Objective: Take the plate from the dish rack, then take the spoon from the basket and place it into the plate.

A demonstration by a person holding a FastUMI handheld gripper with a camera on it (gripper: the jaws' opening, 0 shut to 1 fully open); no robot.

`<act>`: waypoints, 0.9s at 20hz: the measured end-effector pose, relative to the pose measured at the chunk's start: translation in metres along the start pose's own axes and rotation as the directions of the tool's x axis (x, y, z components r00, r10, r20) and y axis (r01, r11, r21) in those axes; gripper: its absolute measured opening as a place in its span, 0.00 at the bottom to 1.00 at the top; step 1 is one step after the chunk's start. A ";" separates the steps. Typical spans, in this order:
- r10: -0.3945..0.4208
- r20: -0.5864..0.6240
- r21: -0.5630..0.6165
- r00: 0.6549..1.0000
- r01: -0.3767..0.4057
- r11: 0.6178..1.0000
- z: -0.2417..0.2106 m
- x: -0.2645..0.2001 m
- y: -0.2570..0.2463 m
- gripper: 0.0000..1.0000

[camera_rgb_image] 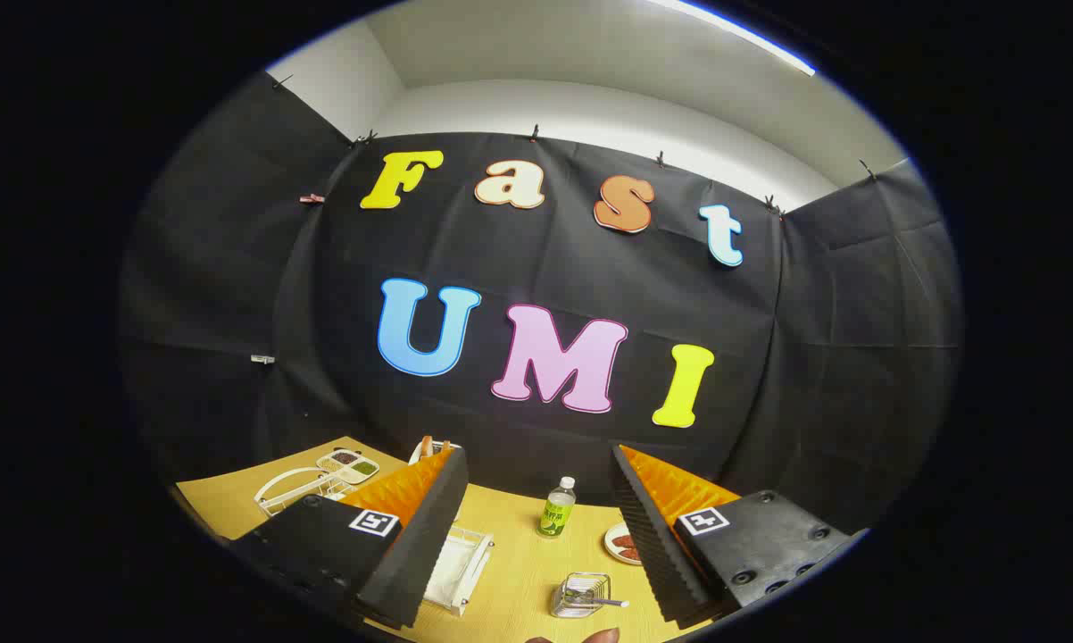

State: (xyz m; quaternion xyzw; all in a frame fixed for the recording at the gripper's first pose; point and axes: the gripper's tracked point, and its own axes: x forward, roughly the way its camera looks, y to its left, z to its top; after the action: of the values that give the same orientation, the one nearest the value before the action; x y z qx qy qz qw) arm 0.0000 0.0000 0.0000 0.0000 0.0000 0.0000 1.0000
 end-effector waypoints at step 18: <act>-0.001 -0.052 0.066 0.999 0.004 0.998 -0.011 0.010 0.017 0.97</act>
State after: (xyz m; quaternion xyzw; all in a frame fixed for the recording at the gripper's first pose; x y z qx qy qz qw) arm 0.0102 0.0170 -0.0105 0.0331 0.0262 -0.0012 0.9991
